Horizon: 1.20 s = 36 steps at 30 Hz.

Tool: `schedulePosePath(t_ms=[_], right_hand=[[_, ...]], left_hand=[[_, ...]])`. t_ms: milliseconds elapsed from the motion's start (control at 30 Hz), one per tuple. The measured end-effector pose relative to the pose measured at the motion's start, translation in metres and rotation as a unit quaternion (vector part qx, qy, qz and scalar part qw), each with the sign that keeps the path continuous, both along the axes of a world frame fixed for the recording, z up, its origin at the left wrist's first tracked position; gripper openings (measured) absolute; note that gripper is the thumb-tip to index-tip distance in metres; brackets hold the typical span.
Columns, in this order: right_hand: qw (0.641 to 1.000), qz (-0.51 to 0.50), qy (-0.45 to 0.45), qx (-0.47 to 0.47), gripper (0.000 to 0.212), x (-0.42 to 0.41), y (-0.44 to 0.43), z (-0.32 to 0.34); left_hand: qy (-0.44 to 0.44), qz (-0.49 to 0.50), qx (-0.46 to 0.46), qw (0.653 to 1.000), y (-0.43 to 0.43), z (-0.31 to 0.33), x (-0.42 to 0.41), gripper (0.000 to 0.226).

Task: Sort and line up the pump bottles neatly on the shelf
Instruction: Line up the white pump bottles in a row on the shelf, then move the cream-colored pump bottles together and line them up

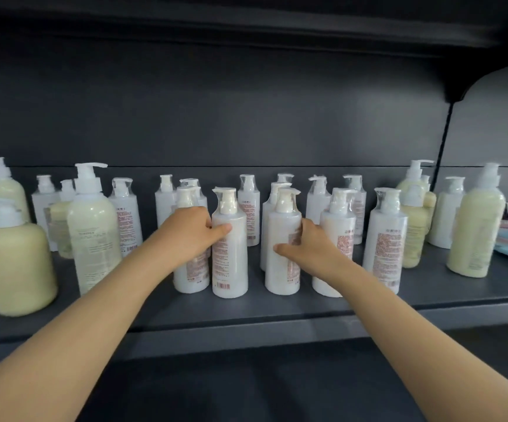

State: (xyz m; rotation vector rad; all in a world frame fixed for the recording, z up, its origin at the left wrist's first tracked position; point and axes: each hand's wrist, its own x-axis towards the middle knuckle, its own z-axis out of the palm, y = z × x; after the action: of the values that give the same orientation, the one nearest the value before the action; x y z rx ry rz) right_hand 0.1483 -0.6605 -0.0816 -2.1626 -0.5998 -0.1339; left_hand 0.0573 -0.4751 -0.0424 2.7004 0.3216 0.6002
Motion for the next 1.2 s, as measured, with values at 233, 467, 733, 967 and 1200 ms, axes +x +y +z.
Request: schedulePosePath(t_ms=[233, 467, 733, 967, 1200], right_hand=[[0.965, 0.045, -0.041, -0.253, 0.047, -0.064, -0.07, 0.022], [0.87, -0.064, -0.094, -0.48, 0.046, -0.107, -0.185, 0.036], [0.84, -0.143, -0.118, -0.511, 0.047, -0.121, -0.266, 0.068], [0.848, -0.199, -0.123, -0.476, 0.049, -0.067, -0.299, 0.092], [0.852, -0.211, -0.114, -0.466, 0.044, 0.016, -0.31, 0.108]], left_hand=[[0.058, -0.023, 0.116, 0.991, -0.041, -0.007, -0.062, 0.029], [0.079, -0.044, 0.274, 0.957, -0.123, -0.005, -0.097, 0.033], [0.028, -0.096, 0.308, 0.946, -0.211, 0.031, -0.075, 0.022], [-0.018, -0.143, 0.333, 0.932, -0.26, 0.083, -0.002, 0.023], [-0.021, -0.177, 0.338, 0.924, -0.269, 0.112, 0.109, 0.027]])
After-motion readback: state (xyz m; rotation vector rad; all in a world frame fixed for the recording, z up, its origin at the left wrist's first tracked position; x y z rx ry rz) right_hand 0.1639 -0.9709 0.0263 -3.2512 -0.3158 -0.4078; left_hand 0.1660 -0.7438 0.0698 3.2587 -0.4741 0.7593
